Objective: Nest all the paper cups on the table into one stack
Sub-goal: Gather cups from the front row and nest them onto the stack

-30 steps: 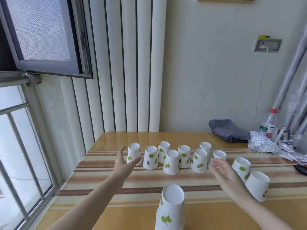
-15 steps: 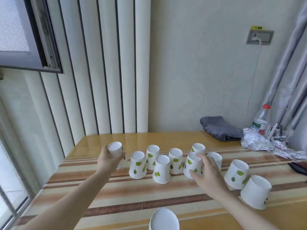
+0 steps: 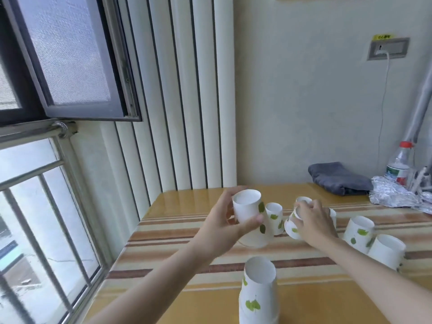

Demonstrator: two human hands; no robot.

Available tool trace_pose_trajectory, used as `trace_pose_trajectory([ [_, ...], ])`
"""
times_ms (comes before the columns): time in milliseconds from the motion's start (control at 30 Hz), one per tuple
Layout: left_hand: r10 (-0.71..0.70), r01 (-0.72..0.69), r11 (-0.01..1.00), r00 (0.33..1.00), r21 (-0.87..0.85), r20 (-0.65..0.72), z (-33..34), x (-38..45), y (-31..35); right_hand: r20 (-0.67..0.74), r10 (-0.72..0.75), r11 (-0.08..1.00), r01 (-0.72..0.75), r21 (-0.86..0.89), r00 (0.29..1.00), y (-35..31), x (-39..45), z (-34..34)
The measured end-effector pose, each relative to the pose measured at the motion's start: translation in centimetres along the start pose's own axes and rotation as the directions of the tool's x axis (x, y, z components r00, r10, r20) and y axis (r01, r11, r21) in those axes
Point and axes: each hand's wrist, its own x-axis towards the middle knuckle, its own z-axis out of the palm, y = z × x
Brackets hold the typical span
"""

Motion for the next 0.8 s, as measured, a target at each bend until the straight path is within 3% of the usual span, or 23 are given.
trace_pose_trajectory([
  [167,0.023,-0.031,0.996,0.996,0.085,0.09,1.7,-3.8,0.0,-0.047,-0.066,0.927,0.079,0.366,0.997,-0.8,-3.8,-6.8],
  [367,-0.029,0.007,0.987,0.99,0.161,0.138,2.9,-6.7,-1.2,-0.142,-0.14,0.819,0.195,0.54,0.98,-1.6,-8.1,-14.6],
  [533,-0.135,0.123,0.987,0.984,0.106,0.114,3.8,-8.8,-3.9,-0.127,-0.303,0.727,0.315,0.61,0.945,-3.7,-11.7,-16.9],
  [700,-0.193,0.192,0.981,0.968,0.024,0.159,3.0,-9.9,-4.0,-0.031,-0.429,0.731,0.367,0.575,0.903,-6.2,-12.8,-14.5],
  [800,-0.15,0.152,0.988,0.982,-0.009,0.115,1.7,-10.3,-3.5,-0.001,-0.467,0.757,0.401,0.517,0.884,-7.2,-13.2,-12.6],
])
